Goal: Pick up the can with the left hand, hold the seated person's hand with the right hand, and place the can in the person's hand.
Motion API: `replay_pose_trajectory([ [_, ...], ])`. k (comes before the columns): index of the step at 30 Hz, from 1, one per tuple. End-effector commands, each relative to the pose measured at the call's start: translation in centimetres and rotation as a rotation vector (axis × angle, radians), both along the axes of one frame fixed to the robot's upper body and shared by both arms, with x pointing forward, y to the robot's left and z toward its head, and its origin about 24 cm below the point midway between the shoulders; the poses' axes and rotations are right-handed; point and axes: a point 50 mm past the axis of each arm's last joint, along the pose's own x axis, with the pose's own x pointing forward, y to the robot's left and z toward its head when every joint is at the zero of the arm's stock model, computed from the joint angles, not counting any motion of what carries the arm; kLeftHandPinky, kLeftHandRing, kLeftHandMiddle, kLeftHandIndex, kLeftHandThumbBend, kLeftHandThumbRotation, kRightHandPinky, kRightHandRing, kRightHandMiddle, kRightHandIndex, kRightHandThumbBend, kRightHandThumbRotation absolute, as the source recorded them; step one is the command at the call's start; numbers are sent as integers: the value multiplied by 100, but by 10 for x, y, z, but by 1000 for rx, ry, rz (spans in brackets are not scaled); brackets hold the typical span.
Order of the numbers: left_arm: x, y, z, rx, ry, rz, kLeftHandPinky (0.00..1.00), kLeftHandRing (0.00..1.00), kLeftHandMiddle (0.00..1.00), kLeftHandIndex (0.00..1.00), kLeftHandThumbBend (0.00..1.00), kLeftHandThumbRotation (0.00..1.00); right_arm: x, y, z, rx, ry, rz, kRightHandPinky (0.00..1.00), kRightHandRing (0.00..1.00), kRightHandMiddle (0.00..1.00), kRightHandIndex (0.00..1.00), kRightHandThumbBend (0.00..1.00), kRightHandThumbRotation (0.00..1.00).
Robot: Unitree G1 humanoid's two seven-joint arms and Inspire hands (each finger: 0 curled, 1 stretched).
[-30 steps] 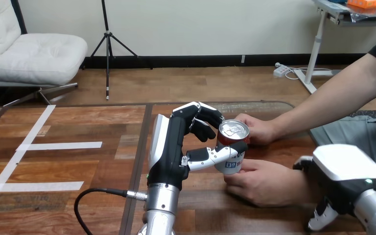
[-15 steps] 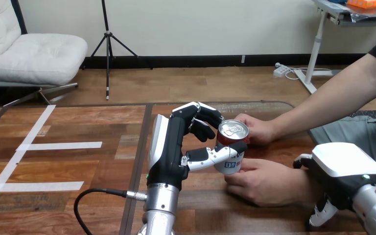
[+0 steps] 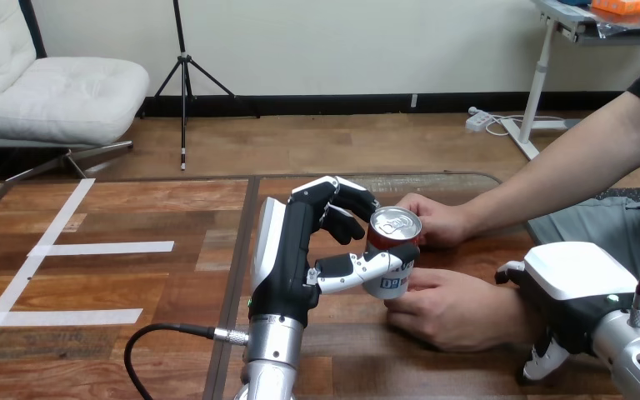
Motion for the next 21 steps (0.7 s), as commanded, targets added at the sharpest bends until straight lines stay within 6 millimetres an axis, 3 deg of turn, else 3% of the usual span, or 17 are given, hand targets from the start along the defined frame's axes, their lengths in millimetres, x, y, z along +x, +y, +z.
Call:
replay_pose_trajectory([
  [1,6,-8,21,-69,-82,7,38,41,44,46,53,0,11,-2,6,-30,-54,17,78,84,85,82,83,0],
  [11,6,-6,21,-75,-80,16,38,41,44,47,53,0,15,-4,0,-45,-117,38,69,76,77,76,62,0],
  [21,6,-5,21,-76,-77,27,38,41,44,46,53,0,18,-7,-5,-22,-176,22,50,57,62,65,74,0],
])
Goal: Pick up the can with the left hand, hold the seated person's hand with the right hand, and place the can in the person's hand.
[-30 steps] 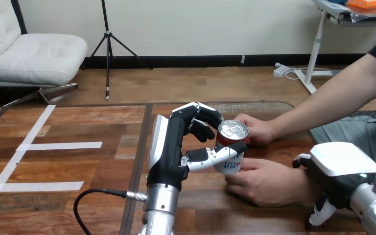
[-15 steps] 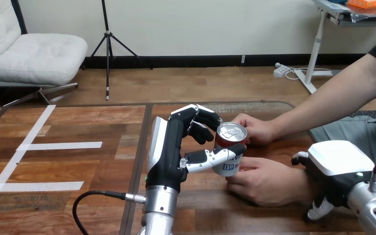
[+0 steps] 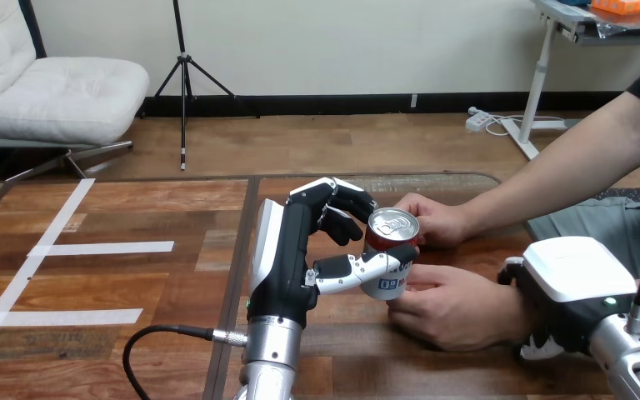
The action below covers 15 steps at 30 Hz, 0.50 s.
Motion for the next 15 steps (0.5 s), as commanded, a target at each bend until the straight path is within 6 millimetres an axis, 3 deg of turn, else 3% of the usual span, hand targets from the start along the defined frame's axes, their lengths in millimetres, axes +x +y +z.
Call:
replay_pose_trajectory([
  [1,6,-6,22,-78,-81,22,38,41,44,46,53,0,14,-3,9,-9,-72,-6,48,55,60,64,75,0],
  [6,6,-5,22,-81,-81,25,38,41,44,46,53,0,15,-5,7,-19,-95,-2,31,37,44,51,79,0],
  [15,5,-4,22,-79,-79,33,39,41,44,46,52,0,16,-9,5,3,-105,-31,19,26,34,40,77,0],
])
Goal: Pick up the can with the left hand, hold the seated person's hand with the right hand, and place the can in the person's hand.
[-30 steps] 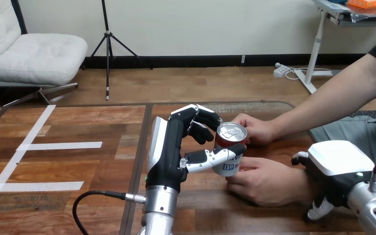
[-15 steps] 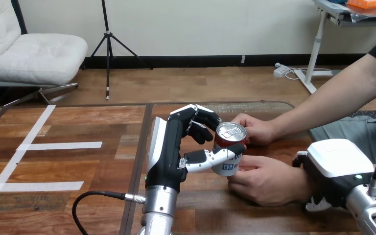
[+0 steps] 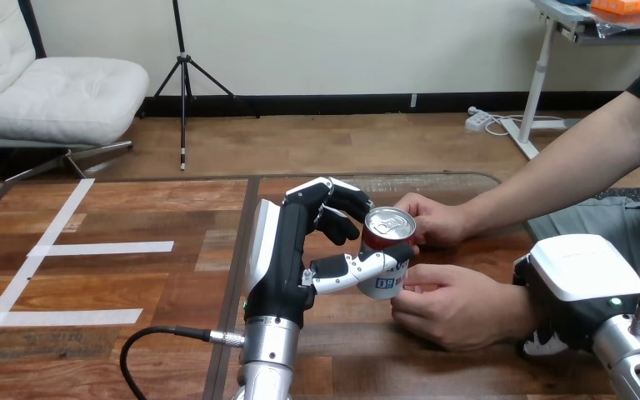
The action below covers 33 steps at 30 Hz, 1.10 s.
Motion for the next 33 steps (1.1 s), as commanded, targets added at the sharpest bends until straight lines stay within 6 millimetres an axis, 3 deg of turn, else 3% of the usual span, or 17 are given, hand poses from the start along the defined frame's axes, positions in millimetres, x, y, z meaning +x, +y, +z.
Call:
replay_pose_trajectory([
  [1,6,-6,22,-75,-80,22,39,41,44,46,52,0,13,-2,11,8,-66,-15,19,26,34,39,77,0],
  [22,6,-3,22,-81,-78,34,38,41,44,46,52,0,12,-6,10,63,-55,-18,18,26,35,44,79,0],
  [33,7,-2,23,-78,-82,40,38,41,44,46,52,0,11,-7,10,99,-52,-25,23,32,40,45,85,0],
])
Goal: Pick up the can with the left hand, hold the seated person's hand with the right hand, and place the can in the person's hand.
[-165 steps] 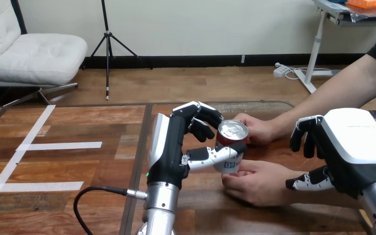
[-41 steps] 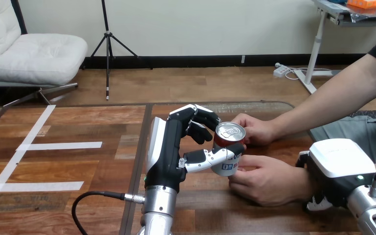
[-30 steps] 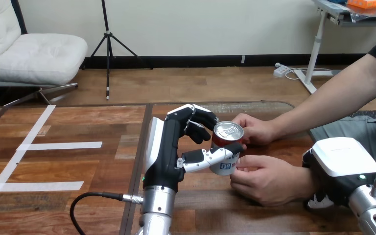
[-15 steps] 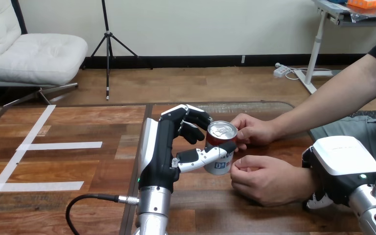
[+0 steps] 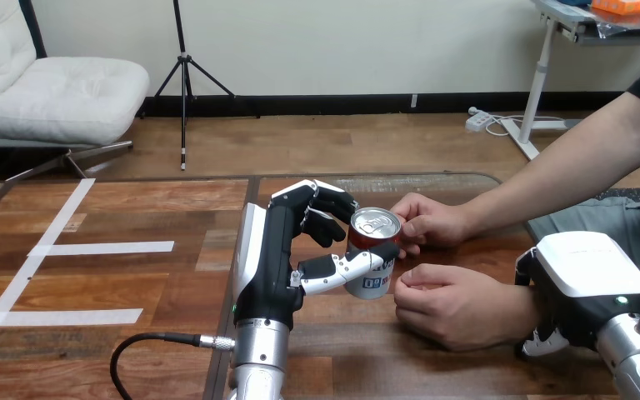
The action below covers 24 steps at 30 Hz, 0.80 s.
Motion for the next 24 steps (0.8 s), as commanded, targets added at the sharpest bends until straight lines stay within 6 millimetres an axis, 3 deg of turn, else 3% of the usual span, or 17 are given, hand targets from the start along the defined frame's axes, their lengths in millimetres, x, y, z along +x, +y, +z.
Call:
replay_pose_trajectory([
  [1,7,-10,26,-74,-104,1,38,41,44,46,53,0,11,-4,11,16,-32,-12,23,32,40,46,85,0],
  [10,8,-9,26,-83,-105,3,38,41,43,46,53,0,10,-5,13,39,-41,-9,26,35,43,47,83,0],
  [24,8,-9,25,-80,-105,3,38,41,43,45,53,0,11,-5,16,58,-54,-10,21,29,39,44,81,0],
])
